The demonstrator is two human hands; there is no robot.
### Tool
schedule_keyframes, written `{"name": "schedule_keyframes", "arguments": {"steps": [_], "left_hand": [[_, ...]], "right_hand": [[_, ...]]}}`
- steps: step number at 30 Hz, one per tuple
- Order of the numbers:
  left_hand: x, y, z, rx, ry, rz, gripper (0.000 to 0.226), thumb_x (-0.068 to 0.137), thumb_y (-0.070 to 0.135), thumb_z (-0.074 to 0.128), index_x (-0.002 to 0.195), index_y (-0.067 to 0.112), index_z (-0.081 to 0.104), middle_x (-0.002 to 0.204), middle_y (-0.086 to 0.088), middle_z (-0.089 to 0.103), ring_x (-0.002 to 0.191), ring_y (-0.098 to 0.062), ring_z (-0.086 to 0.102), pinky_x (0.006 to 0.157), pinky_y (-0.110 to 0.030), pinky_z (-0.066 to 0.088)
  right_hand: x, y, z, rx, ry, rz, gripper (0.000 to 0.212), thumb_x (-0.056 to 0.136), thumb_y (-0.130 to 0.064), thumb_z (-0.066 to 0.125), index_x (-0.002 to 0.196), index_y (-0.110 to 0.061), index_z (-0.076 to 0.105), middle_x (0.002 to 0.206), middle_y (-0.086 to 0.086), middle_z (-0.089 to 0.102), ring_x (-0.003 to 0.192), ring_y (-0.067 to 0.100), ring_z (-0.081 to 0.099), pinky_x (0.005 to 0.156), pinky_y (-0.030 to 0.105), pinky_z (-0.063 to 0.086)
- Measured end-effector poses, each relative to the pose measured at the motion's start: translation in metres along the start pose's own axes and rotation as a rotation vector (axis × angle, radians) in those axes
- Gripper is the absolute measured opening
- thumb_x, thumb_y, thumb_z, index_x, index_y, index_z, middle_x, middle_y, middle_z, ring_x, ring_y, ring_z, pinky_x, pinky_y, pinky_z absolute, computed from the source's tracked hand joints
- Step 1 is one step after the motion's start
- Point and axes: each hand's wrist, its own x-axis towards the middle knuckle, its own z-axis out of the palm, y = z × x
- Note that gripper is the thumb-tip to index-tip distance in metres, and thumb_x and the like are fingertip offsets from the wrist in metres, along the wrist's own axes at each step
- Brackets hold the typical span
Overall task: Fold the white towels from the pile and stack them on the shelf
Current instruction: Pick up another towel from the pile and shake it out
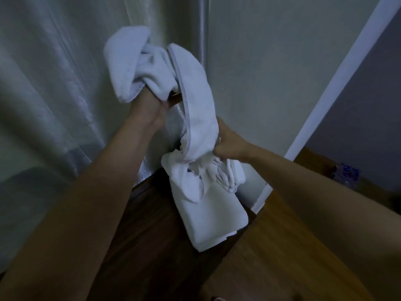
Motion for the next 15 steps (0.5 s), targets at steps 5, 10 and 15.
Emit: {"name": "schedule_keyframes", "arguments": {"steps": [5,10,15], "left_hand": [[-0.007,0.003,-0.021,-0.062,-0.034,-0.071,0.022,0.107,0.014,0.039,0.098,0.009,0.058,0.082,-0.007,0.069,0.075,-0.020,0.067,0.072,-0.034,0.060],[-0.022,-0.013,-0.068,-0.038,0.129,-0.197,0.028,0.107,0.021,0.039,0.092,0.011,0.060,0.078,-0.008,0.070,0.074,-0.023,0.067,0.068,-0.033,0.059],[-0.060,-0.046,-0.103,-0.036,0.152,-0.451,0.035,0.096,0.030,0.063,0.124,0.009,0.058,0.117,-0.016,0.059,0.100,-0.028,0.057,0.081,-0.041,0.060]], "right_hand": [[0.003,-0.019,0.021,0.126,0.012,0.127,0.015,0.085,-0.003,0.062,0.100,-0.002,0.066,0.076,0.019,0.063,0.062,0.026,0.059,0.063,0.045,0.058],[0.013,-0.049,0.028,0.279,0.296,-0.021,0.011,0.087,0.000,0.063,0.091,0.010,0.064,0.070,0.011,0.059,0.058,0.008,0.055,0.052,0.024,0.047],[0.021,-0.098,0.048,0.412,0.354,-0.284,0.017,0.087,-0.002,0.068,0.086,0.008,0.054,0.075,0.004,0.053,0.065,0.003,0.046,0.059,0.014,0.042]]}}
